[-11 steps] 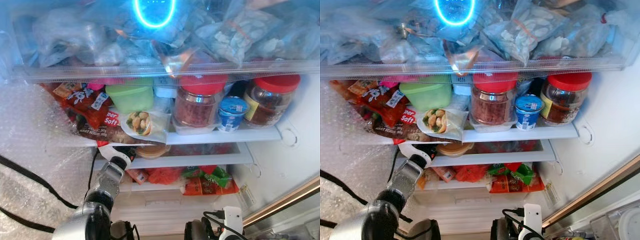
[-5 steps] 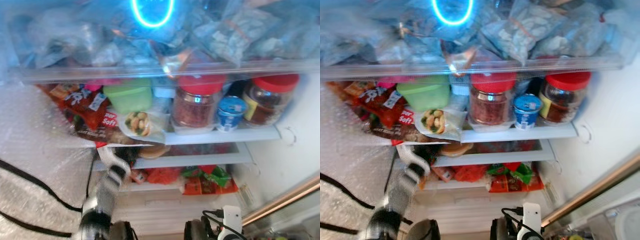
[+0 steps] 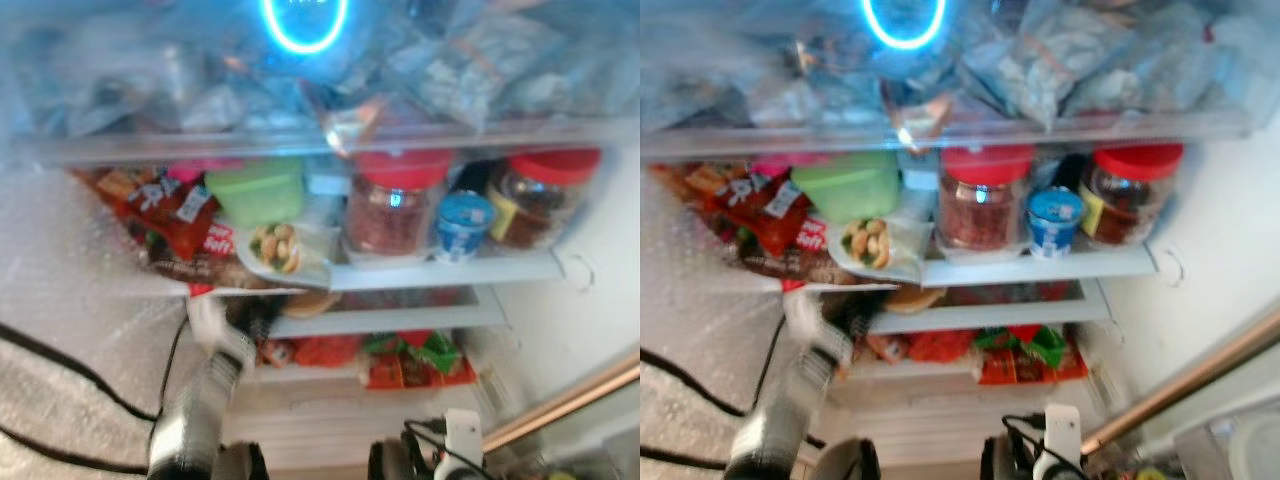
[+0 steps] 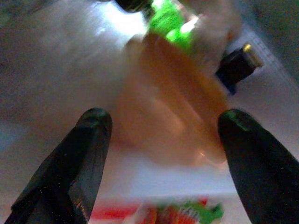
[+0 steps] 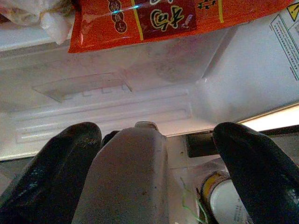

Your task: Restocking fridge

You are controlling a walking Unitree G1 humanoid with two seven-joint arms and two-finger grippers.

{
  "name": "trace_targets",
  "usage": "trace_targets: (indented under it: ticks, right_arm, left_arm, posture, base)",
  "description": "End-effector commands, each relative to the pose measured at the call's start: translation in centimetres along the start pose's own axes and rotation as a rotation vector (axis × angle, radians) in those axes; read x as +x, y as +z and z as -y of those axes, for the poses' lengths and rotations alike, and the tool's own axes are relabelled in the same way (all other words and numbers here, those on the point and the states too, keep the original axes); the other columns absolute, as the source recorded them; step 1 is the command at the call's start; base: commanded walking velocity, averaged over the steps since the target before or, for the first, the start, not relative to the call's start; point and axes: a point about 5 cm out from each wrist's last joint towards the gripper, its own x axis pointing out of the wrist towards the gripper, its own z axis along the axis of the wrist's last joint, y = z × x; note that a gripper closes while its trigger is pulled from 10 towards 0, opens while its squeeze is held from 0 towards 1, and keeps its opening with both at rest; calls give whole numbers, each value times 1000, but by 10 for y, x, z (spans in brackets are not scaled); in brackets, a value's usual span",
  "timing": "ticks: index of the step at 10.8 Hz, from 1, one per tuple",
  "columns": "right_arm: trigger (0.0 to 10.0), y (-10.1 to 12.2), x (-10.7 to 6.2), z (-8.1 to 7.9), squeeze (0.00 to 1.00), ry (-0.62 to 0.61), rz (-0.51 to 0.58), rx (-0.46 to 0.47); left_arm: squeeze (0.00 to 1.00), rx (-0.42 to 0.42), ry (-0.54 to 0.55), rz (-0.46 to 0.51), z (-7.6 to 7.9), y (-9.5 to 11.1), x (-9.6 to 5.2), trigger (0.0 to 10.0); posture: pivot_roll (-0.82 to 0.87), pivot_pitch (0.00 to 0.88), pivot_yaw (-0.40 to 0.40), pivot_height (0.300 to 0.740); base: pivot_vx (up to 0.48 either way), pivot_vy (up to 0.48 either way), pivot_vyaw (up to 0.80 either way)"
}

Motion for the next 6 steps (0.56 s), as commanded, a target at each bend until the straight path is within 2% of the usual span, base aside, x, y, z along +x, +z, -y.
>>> trace_targets:
  ticks: [1, 4, 6]
  right_arm:
    - [10000, -11, -3, 0, 0, -10, -42, 1]
    - [10000, -11, -3, 0, 0, -8, -43, 1]
    - [10000, -12, -4, 2, 0, -11, -48, -1]
  left_arm:
    - [0, 57, -15, -11, 6, 5, 1, 10000]
    - [0, 142, -3, -26, 8, 7, -10, 10000]
    - [0, 170, -19, -2, 13, 14, -6, 10000]
  posture:
    - [-140, 60, 3, 640]
    - [-137, 55, 3, 640]
    - [-139, 51, 3, 640]
  base:
    - [0, 0, 0]
    - [0, 0, 0]
    - [0, 0, 0]
